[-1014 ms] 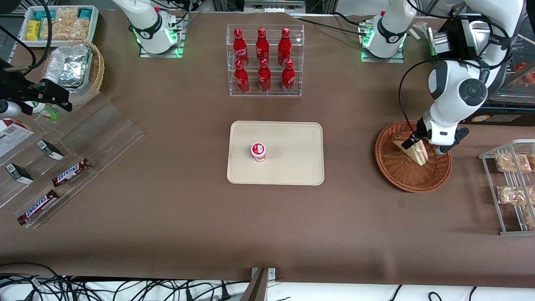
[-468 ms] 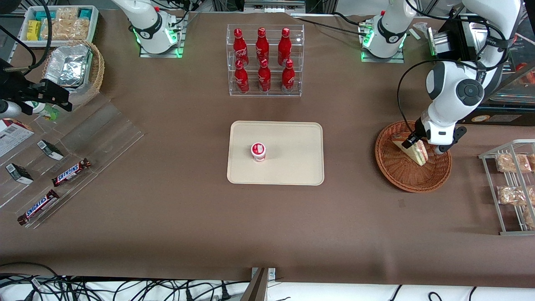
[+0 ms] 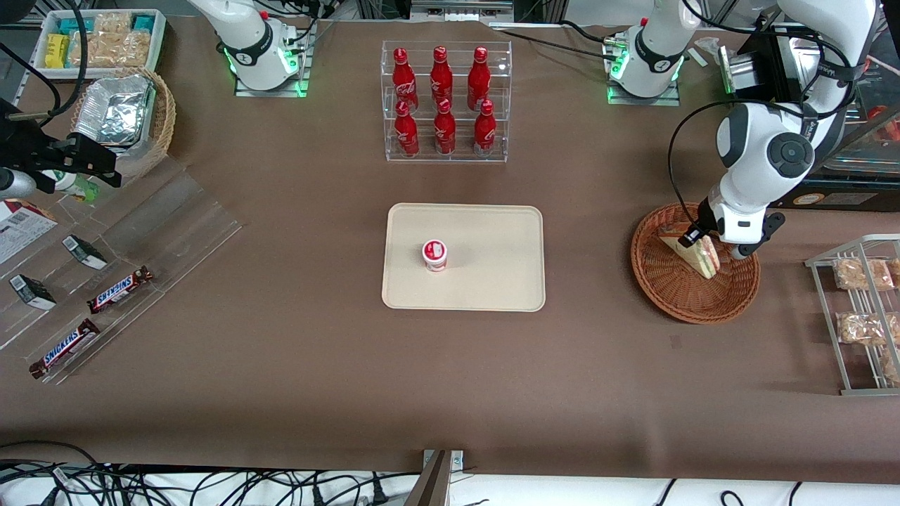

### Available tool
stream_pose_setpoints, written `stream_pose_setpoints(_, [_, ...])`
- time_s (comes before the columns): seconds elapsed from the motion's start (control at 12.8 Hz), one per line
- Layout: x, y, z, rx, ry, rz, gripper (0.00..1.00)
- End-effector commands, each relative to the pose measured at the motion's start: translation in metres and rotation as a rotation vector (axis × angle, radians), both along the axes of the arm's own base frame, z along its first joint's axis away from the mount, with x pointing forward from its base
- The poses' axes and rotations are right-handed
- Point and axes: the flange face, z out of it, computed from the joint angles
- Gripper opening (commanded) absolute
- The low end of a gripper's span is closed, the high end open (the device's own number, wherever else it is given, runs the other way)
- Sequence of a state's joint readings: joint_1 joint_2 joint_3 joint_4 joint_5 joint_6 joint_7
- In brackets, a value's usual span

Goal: Place sandwich from basket to tray
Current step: 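Lift the sandwich out of the basket with the left gripper, then carry the sandwich over the cream tray beside the small bottle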

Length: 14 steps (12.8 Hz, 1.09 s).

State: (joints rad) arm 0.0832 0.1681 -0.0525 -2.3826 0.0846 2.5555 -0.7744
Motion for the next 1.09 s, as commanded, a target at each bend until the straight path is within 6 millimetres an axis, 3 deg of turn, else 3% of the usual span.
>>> stream_pose_setpoints(0.0, [0.002,-0.006,0.007,0.015,-0.010,-0.015,0.36])
stream_pose_setpoints(0.31, [0.023,-0.018,0.034,0.031,0.045,-0.043,0.33])
stream_pose_setpoints(0.47, [0.037,-0.029,0.059,0.038,0.093,-0.092,0.33])
stream_pose_setpoints(0.62, [0.054,-0.035,0.098,0.045,0.147,-0.160,0.34])
stream_pose_setpoints(0.78, [0.066,-0.061,0.126,0.041,0.140,-0.223,0.34])
stream_pose_setpoints(1.01, [0.073,-0.120,0.163,0.034,0.100,-0.326,0.34])
